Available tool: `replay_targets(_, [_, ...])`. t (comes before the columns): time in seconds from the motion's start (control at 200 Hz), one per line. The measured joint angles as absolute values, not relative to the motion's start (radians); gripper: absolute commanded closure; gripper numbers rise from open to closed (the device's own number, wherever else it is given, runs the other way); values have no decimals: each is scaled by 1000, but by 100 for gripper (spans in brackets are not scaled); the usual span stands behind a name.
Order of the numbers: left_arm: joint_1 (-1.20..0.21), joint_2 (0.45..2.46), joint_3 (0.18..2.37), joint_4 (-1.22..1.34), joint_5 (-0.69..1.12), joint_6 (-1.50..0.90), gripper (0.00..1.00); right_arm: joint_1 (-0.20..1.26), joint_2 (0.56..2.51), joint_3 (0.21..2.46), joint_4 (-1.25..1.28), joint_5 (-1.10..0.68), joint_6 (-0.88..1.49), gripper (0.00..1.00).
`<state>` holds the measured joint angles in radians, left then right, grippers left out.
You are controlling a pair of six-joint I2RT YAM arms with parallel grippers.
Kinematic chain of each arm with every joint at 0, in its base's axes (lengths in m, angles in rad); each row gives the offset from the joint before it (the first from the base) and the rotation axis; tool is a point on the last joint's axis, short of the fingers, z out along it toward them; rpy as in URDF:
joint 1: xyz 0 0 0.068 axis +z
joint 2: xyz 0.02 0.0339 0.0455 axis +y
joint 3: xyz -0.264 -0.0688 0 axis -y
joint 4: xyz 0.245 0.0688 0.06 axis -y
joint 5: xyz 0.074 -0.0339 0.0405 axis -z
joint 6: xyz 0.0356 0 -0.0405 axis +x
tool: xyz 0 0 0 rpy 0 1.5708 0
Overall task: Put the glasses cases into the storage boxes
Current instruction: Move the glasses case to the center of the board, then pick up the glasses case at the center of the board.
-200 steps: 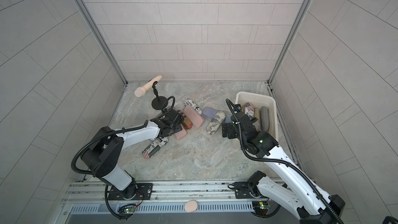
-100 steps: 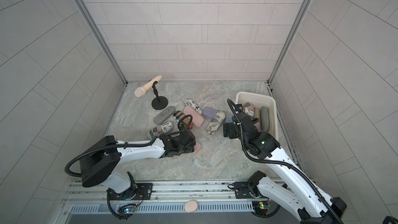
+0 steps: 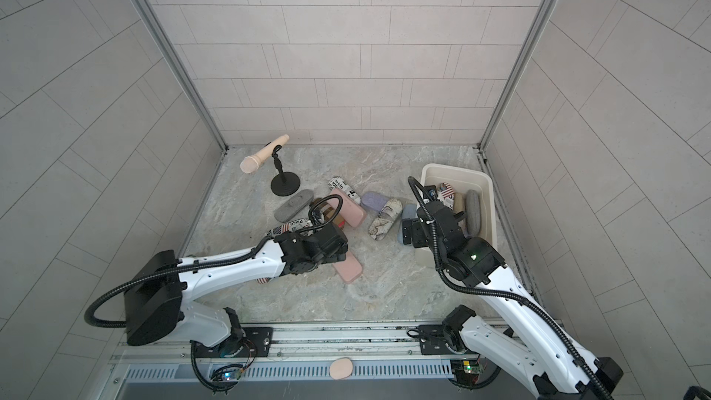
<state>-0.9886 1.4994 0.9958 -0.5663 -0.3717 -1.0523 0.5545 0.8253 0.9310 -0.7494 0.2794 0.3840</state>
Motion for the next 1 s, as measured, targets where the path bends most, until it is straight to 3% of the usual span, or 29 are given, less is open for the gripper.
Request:
replay_targets(0.23, [-925,1629,1127,-680,-309,-1108,0,551,805,930,-756,300,384,0])
replay_targets(0.851, [-837,1784,1176,-679,-2,-1272,1,542,776,908,-770,307,400,0])
replay_targets(1.001, [-816,1814,1177,-656,22,-1283,10,542,763,908,-772,303,405,0])
